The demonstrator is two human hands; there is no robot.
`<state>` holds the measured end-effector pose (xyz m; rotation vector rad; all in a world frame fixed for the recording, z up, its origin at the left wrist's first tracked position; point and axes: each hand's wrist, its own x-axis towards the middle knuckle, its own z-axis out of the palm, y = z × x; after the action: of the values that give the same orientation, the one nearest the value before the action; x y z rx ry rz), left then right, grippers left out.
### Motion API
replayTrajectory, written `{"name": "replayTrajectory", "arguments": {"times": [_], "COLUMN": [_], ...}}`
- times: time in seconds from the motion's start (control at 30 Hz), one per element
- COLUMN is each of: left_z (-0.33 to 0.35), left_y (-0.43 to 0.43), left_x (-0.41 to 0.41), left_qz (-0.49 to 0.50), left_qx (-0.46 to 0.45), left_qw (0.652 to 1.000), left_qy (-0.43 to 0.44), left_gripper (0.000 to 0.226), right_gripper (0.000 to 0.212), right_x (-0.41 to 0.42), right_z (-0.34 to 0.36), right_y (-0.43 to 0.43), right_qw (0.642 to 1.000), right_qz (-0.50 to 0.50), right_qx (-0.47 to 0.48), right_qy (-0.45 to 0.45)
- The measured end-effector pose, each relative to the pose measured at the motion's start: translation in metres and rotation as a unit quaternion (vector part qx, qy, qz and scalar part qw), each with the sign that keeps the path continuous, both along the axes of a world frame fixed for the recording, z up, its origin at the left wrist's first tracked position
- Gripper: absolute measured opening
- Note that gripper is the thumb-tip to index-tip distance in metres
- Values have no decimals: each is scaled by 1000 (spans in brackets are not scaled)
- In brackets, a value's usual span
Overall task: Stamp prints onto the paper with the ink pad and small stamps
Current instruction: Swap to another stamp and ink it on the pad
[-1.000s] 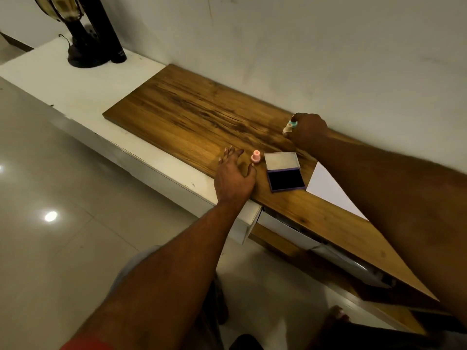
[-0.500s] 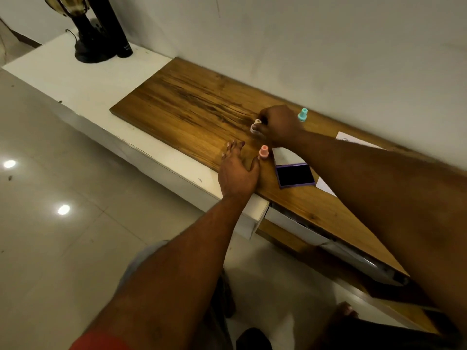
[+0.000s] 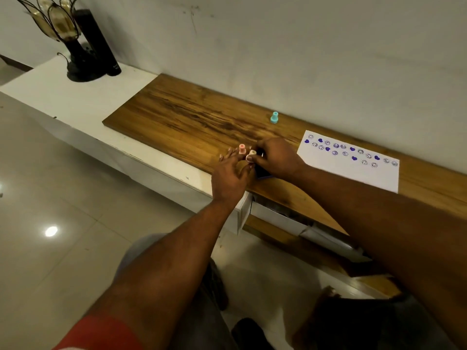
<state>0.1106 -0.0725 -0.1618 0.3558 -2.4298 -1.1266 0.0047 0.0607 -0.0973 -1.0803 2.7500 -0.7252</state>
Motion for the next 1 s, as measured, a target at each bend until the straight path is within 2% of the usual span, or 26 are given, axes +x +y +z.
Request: {"name": "replayTrajectory", "arguments": {"times": [0.17,0.43,0.63,0.73,1.0], "left_z": [3,-7,-21,-29,-24], "left_y": [7,-4,-17,-22,-19], "left_x": [7,4,0,-2,1], "left_qz": [2,-24,-60,-45,-17], "left_qx": [-24,-100,-105,-93,-94], "left_qw": [1000,994,992,993,990], "left_qy": [-8,-24,-38,-63,-106], "left_gripper": [42,39,37,35,49], "right_gripper": [39,42,42,42,48], "right_x": [10,7,-6,-9,-20], "right_z": [-5,-14,-23,-29,-37], "right_y": [9,-1,-7,-4,27], "right_qw": [998,985,980,984,988], "right_qz": [-40,-22,72,54,20], "right_qx": [47,160,185,167,146], "right_qy": [17,53,-7,5,44]}}
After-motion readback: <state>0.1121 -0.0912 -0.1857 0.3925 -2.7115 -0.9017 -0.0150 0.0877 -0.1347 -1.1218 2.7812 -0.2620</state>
